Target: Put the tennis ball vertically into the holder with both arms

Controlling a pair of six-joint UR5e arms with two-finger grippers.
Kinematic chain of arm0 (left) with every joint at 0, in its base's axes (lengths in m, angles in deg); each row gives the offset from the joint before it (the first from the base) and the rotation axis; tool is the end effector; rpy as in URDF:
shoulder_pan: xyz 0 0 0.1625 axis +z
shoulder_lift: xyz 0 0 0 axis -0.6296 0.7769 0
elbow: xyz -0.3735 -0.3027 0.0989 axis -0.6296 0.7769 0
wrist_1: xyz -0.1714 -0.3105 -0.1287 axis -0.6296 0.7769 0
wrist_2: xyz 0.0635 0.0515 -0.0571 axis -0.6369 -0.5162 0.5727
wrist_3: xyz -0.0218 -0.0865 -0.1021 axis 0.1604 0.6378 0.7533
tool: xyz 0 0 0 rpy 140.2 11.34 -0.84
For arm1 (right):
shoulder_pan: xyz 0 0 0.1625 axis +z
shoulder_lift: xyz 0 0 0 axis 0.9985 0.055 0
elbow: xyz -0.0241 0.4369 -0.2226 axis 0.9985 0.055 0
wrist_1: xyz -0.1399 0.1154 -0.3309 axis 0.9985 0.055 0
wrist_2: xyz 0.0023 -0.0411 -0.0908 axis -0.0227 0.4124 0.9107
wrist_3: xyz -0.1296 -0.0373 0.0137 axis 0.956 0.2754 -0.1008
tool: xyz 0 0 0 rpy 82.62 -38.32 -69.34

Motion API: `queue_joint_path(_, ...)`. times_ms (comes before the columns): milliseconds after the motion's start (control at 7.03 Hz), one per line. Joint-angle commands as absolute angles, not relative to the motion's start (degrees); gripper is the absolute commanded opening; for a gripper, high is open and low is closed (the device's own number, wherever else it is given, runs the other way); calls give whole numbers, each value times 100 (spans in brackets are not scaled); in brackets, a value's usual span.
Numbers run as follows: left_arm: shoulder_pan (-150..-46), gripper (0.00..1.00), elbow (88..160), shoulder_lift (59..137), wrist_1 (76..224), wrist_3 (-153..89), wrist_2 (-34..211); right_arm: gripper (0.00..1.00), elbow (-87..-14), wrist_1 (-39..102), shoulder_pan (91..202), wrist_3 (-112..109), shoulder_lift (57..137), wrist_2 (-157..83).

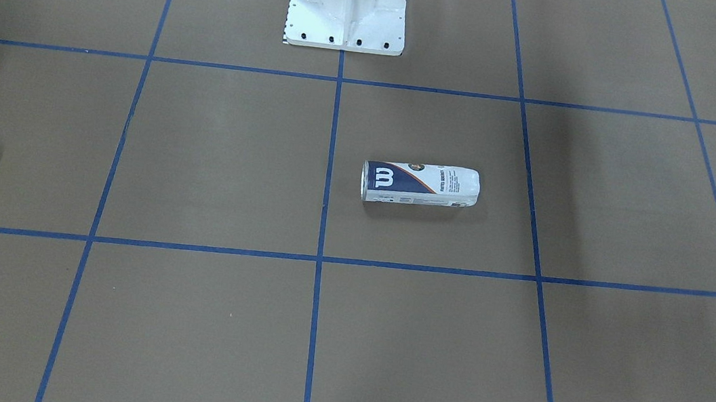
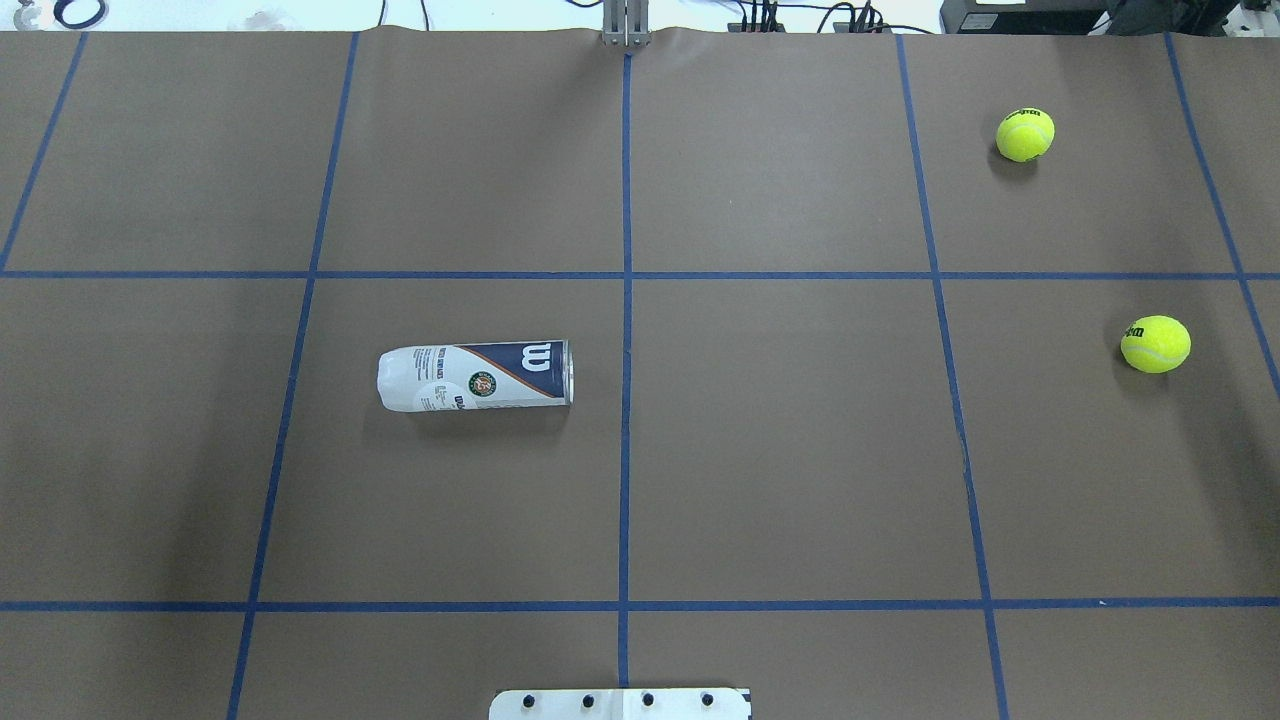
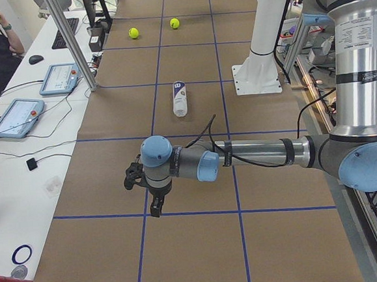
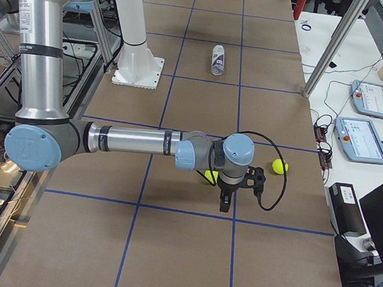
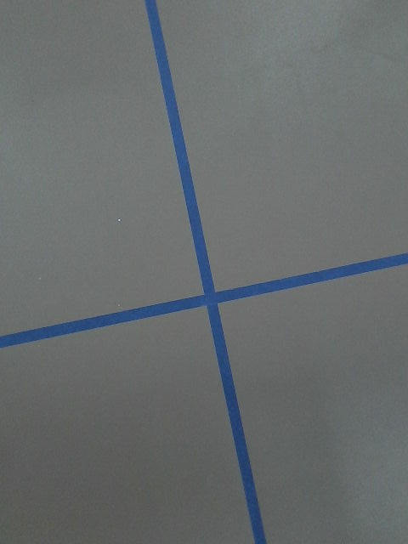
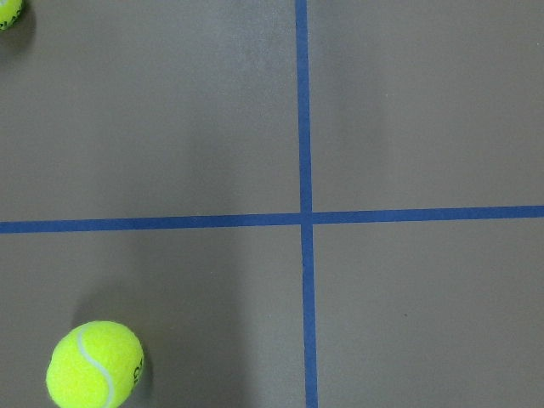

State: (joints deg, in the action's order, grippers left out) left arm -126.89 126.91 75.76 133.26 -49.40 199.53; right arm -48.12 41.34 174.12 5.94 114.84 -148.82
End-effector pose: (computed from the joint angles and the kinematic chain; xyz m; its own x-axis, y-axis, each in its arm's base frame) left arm -0.0246 -0.4483 0.7239 0.7265 0.1988 -0.6578 -0.0690 0.9735 0.2180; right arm 0.0151 -0.4817 0.7200 0.7053 0.0431 0.7076 -0.0623 0.9981 0.0013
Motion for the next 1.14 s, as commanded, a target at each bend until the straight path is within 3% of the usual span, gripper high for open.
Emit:
queue_joint_path(0,-12691,100,12704,7531,13352,-4984,19957,100,-4856,4126,17412,603,11494,-15000)
queue_joint_path(285,-12691,100,13097,7487,13335,-4923,20157,100,-4831,4126,17412,603,11494,-15237)
queue_joint_path(569,-12656,100,13363,7697,14313,-4801,20360,100,-4874,4117,17412,611,11494,-15264)
queue_joint_path(996,-11376,100,13697,9056,14452,-4668,20423,100,-4901,4117,17412,612,11494,-15404)
